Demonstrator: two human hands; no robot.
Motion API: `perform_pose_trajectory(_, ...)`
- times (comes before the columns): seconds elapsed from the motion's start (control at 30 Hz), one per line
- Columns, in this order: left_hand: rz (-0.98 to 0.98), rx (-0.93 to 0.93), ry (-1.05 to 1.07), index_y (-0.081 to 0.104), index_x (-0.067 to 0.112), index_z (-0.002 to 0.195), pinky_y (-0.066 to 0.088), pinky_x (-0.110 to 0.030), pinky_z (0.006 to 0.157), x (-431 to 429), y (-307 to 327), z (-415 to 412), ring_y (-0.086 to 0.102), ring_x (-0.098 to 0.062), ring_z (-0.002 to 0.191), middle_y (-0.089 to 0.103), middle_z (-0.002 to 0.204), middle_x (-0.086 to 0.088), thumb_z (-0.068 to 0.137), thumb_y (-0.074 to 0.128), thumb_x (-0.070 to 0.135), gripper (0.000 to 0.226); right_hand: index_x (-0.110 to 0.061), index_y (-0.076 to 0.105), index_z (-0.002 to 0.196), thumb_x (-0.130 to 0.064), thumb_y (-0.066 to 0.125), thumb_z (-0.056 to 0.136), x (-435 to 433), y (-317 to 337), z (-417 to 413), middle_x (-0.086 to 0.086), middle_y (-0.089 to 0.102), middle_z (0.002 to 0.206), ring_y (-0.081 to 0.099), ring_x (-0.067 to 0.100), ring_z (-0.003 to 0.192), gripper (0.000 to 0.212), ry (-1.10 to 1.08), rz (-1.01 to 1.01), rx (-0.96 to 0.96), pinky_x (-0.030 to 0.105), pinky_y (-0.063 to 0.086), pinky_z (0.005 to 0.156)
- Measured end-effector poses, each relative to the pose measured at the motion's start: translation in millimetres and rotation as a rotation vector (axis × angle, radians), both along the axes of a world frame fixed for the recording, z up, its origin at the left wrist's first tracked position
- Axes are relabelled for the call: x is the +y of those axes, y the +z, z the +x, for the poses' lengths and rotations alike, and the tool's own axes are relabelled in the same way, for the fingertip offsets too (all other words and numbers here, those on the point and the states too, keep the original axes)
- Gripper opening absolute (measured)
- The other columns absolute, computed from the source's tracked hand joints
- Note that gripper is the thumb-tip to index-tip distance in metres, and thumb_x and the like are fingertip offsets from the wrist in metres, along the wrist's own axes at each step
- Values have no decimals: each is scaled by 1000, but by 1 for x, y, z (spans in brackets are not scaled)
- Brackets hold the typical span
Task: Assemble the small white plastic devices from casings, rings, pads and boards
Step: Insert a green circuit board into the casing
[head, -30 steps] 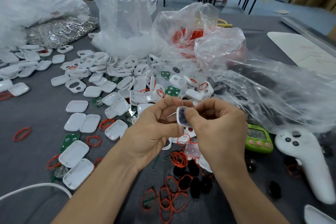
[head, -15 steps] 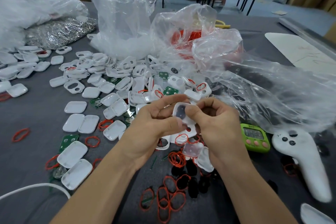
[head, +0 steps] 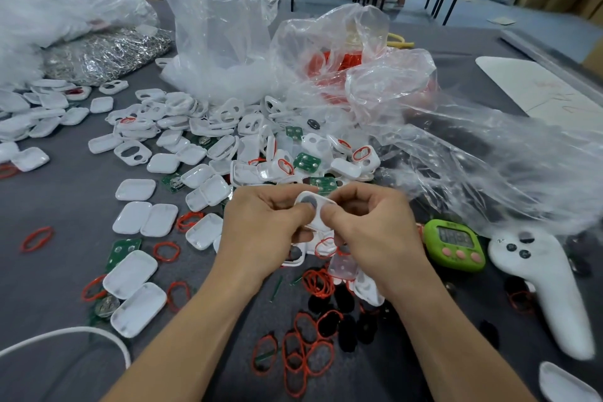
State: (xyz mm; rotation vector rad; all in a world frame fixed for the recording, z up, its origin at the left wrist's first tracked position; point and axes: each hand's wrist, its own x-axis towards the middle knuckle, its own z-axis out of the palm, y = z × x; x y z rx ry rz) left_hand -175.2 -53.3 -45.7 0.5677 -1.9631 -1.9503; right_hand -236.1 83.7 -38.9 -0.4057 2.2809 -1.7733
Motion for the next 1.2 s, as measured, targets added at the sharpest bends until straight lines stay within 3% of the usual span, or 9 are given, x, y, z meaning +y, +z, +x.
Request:
perform_pose_trajectory(0.1,29,-15,14,84,22,92,61,-57,71,-3,-1,1,77,-30,76,80,84,-7,90,74,5,20,-25,75,68,-19,78,74,-4,0,2,1,63,52,55,16,42,10,-40,-69,-79,27,42,47)
perform_pose_trajectory(0.27,430,85,-302,73,11,123,59,-32,89,-10,1,-1,73,-24,106,76,115,-11,87,72,8,36,-15,71,62,1,71,88,-4,9,3,11,61,54,52,13,38,31,-72,-389,-462,19,34,37)
perform_pose_trajectory(0.53,642,192,-418,72,13,128,58,-28,83,-13,-1,-5,71,-19,105,72,126,-9,90,62,11,39,-11,78,67,-21,77,79,-3,19,8,11,67,61,62,12,44,15,51,-507,-550,16,46,40)
perform_pose_trajectory(0.67,780,190,-450,70,14,131,57,-37,94,-18,-1,-5,67,-24,121,69,132,-13,88,67,18,44,-7,75,71,-39,68,93,7,23,-3,14,70,65,64,16,45,39,-124,-440,-449,19,47,40)
perform_pose_trajectory(0.77,857,178,-462,69,15,133,58,-40,94,-23,1,-5,69,-28,119,70,131,-15,83,79,19,51,-13,73,70,-20,67,98,26,29,-19,11,72,65,63,18,48,29,-281,-314,-193,25,47,43)
perform_pose_trajectory(0.87,902,199,-450,68,16,135,59,-39,94,-28,3,-4,72,-26,113,71,128,-15,72,90,22,67,-29,76,69,-7,69,89,43,33,-38,-1,72,63,64,13,51,30,-282,62,110,27,47,48)
perform_pose_trajectory(1.0,925,194,-392,71,18,130,60,-36,91,-32,3,-6,72,-23,112,73,124,-11,89,68,19,42,-38,71,65,-7,72,86,36,37,-58,-20,72,69,62,-6,55,38,-81,687,256,1,40,48)
perform_pose_trajectory(1.1,942,210,-393,70,18,132,60,-36,90,-36,2,-6,72,-23,112,73,124,-11,95,55,20,40,-35,80,86,-12,73,90,18,34,-61,-11,77,98,67,3,78,25,37,776,262,13,50,74)
perform_pose_trajectory(1.2,947,224,-377,73,18,129,60,-36,88,-40,1,-6,72,-23,112,72,125,-11,96,54,20,37,-29,81,99,-18,77,89,-7,33,-59,-8,77,97,64,6,80,15,102,692,341,16,44,75)
